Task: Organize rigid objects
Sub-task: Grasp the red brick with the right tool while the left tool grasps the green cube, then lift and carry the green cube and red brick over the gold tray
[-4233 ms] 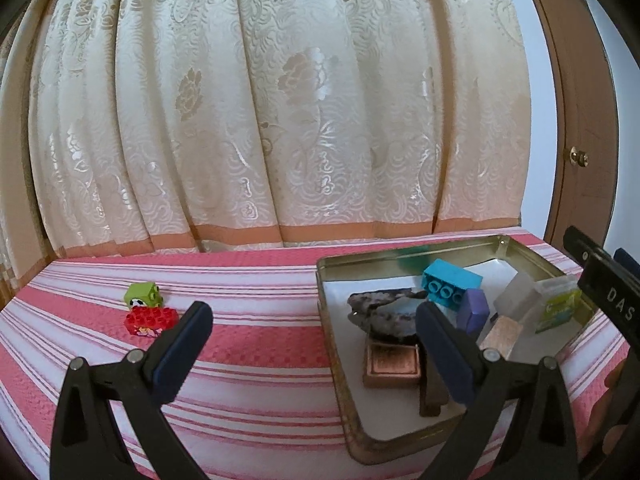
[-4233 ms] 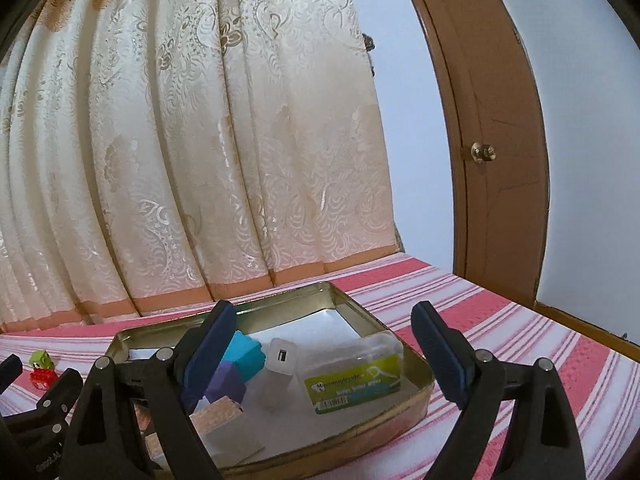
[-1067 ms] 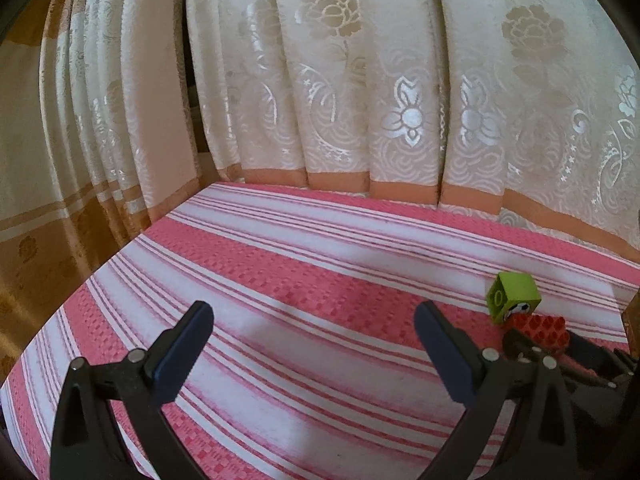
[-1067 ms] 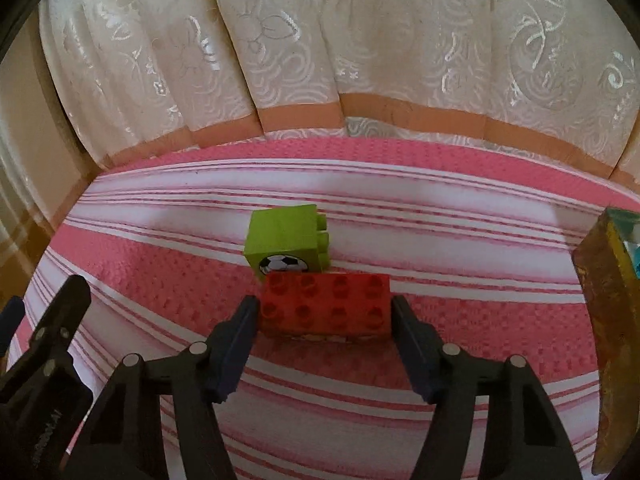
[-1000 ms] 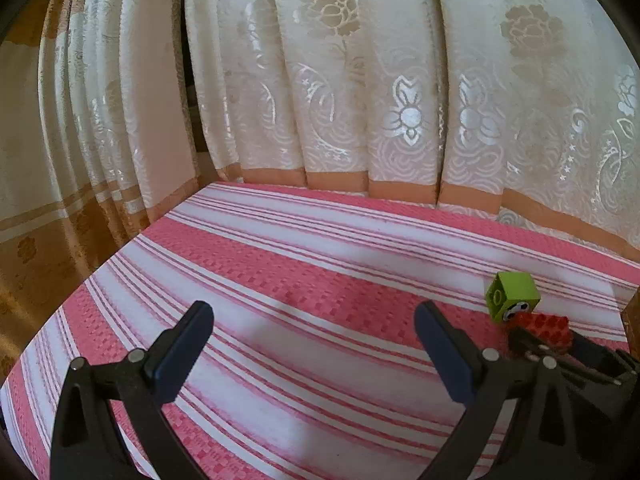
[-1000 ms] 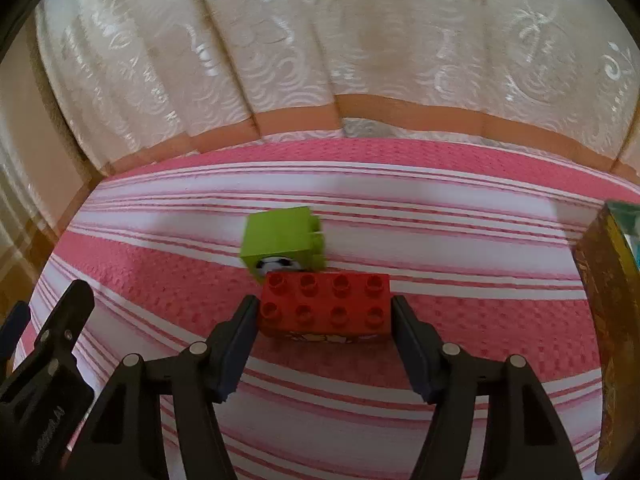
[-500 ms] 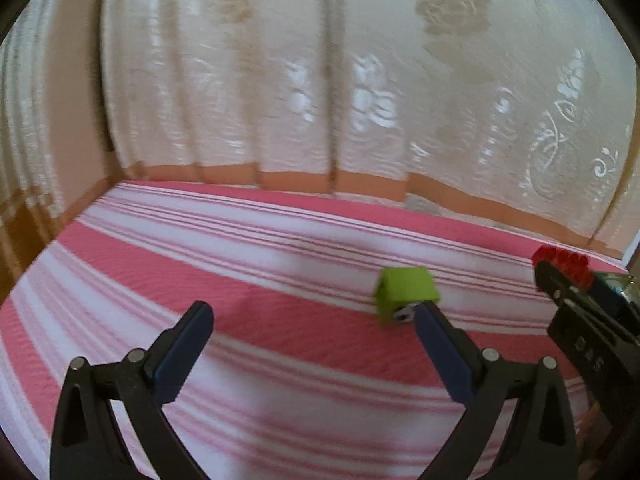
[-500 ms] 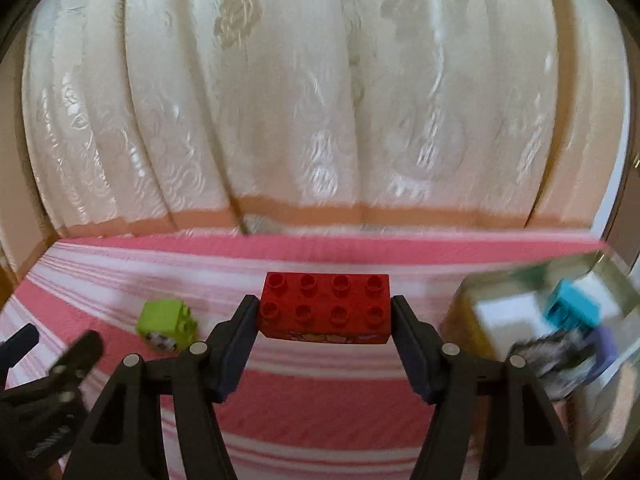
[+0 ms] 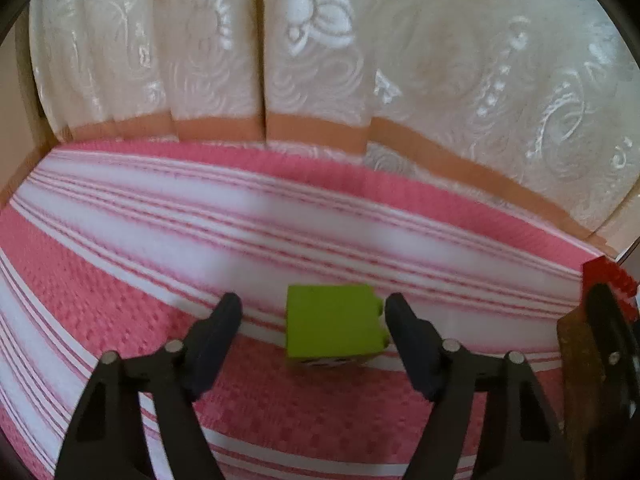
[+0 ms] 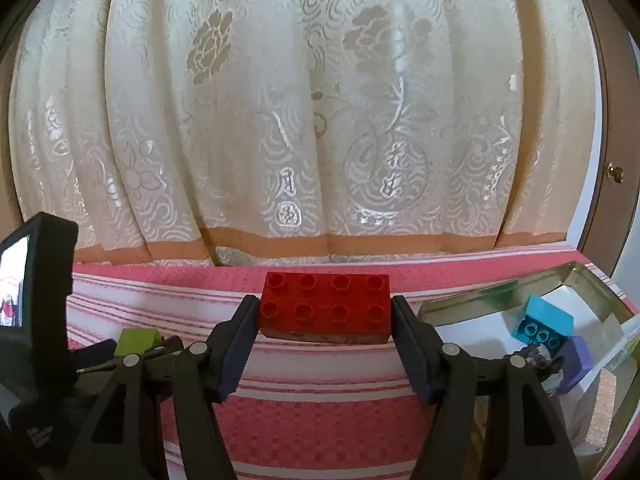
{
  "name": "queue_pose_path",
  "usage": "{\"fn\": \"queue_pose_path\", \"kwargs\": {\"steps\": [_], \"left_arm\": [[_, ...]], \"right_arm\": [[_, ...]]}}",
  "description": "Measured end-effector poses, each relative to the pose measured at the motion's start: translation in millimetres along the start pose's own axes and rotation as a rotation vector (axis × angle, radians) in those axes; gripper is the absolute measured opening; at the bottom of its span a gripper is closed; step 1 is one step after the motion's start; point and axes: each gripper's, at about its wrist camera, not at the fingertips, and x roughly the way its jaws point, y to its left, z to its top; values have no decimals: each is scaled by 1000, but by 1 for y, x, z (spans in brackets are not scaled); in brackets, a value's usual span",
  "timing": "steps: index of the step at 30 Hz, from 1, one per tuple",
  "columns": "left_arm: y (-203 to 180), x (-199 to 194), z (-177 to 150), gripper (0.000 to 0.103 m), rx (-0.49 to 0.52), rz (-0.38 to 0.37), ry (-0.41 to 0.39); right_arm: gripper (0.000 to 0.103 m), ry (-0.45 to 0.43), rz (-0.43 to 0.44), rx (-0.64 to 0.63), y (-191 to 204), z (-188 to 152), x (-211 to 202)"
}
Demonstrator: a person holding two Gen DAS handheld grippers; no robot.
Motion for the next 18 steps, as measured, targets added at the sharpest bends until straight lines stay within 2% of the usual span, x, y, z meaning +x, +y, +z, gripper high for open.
{"fn": "queue_pose_path", "kwargs": {"steps": [1,2,3,6,9,13,18], "left_arm": [[0,0,0,62,3,8,0],[-1,0,-1,48,7,7,-1],[-1,0,-1,43,14,0,-3],[4,-6,-5,43,8,-32,-6],[11,-21,-12,42,-6,-11,-50],[12,-49,-22,42,22,82,-172],[10,-81,-38,43,55,161,-306]], "right_arm": [[68,1,2,1,1,0,0],[68,2,5,-3,1,0,0],[68,3,7,-8,2,0,0],[68,0,22,-19,5,-1,-1],[68,-1,42,-23,6,-1,-3],[68,-17,59,-19,6,-2,-7],[68,-42,79,-25,11,-6,-18]]}}
